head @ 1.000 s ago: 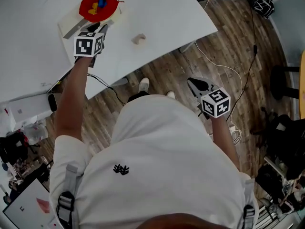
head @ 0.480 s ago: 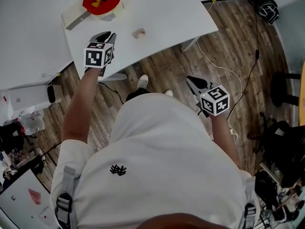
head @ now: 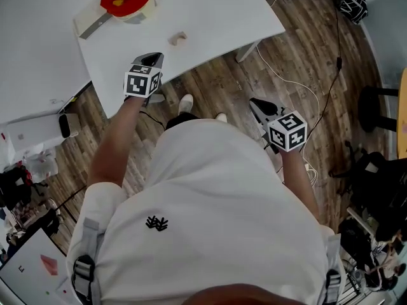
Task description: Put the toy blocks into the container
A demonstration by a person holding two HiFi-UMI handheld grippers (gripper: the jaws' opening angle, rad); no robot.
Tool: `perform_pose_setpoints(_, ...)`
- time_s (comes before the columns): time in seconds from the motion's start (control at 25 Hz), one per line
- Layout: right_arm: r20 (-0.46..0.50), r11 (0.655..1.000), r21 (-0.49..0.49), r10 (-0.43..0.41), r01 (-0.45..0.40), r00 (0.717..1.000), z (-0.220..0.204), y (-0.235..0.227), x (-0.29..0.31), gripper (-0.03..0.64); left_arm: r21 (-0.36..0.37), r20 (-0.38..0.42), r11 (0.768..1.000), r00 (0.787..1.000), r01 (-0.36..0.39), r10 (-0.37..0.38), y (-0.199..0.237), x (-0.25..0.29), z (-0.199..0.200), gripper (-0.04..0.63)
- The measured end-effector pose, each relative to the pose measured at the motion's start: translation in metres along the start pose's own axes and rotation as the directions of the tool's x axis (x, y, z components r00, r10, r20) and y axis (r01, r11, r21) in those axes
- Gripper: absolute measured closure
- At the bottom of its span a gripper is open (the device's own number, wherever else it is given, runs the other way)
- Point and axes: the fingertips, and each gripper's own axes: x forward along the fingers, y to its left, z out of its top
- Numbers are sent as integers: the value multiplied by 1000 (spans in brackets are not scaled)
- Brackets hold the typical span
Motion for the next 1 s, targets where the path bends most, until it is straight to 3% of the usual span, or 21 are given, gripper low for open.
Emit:
perform_pose_setpoints(0.12,1,1000,9,-17,17,1000,1,-2,-1,604,11,-12,1000,1000,11,-11,-4,16,-12,583)
perform_pose_setpoints(0.24,1,999,20,-36,36,999,3,-5,-1,604,25,-20,999,999,30,-30,-7,33,-19,514)
perform_pose_setpoints(0.44,-11,996,39,-74,74,997,4,-9,-3,604,41,-31,998,998,49,-48,-7,60,-21,474)
perform_pose_setpoints(1.0,-35,981,88,-171,173,985,21,-3,7,604,94,-59,988,991,122,-117,13,120,-16,413)
